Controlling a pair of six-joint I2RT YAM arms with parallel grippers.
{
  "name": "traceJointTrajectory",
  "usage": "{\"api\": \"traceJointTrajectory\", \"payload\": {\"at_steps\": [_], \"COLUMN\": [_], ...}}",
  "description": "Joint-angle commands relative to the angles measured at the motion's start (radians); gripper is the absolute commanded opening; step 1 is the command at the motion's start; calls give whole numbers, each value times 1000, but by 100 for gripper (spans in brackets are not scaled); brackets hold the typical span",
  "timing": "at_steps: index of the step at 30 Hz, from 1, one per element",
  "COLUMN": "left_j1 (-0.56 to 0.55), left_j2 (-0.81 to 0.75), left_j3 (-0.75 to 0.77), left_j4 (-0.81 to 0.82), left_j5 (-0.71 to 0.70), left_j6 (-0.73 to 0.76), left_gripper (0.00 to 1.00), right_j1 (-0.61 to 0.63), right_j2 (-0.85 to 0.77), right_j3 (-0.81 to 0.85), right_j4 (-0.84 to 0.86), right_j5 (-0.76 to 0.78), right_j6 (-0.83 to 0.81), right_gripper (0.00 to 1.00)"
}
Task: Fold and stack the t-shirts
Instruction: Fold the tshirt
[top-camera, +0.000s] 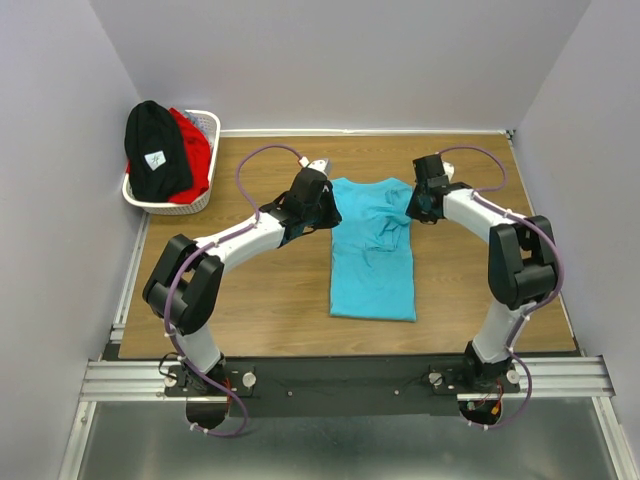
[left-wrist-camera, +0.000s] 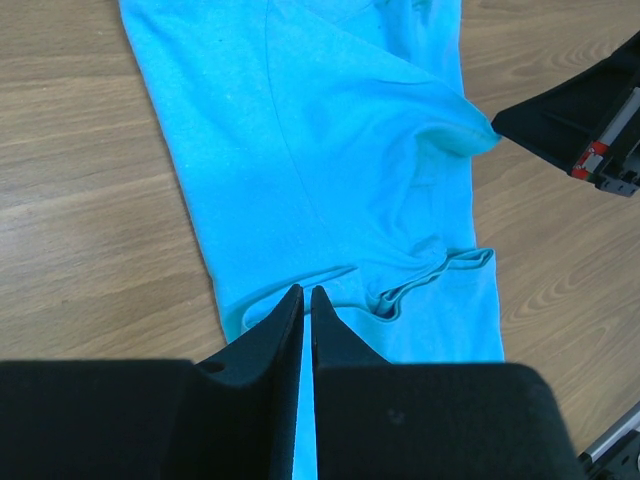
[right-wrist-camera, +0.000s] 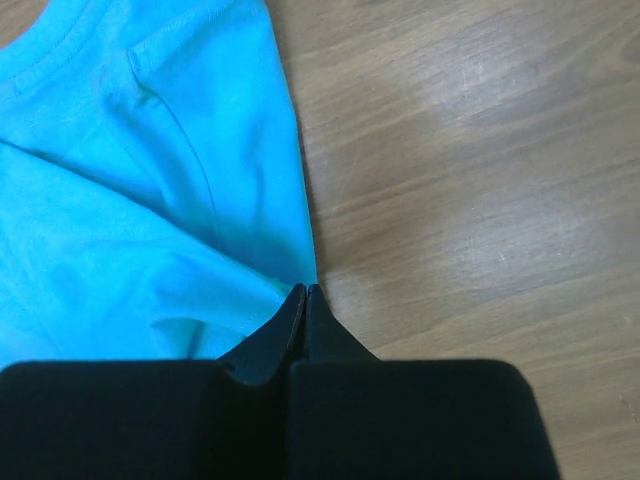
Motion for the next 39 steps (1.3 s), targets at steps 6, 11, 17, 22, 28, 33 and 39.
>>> {"api": "traceJointTrajectory", "payload": {"at_steps": [6, 11, 17, 22, 28, 33, 39], "left_j1": [5, 6, 9, 9, 11, 11, 11], "left_j2": [19, 23, 30, 31, 36, 34, 34], "left_j3": [-5, -4, -2, 1, -2, -4, -7], "left_j4": [17, 11, 11, 11, 10, 10, 10], "left_j5": [22, 18, 19, 19, 19, 21, 19], "left_j6": [14, 17, 14, 14, 15, 15, 15], "left_gripper": [14, 14, 14, 14, 14, 14, 14], "right_j1": [-2, -2, -2, -2, -2, -3, -2], "right_j2": [-40, -61, -92, -109, -135, -144, -122], "right_j3": [-46, -77, -111, -129, -143, -149, -136], "right_j4": [10, 20, 32, 37, 38, 38, 38], "right_j5": [55, 63, 52, 55, 63, 78, 86], "right_j6": [15, 16, 22, 22, 24, 22, 22], "right_gripper": [3, 3, 2, 3, 3, 3, 2]}}
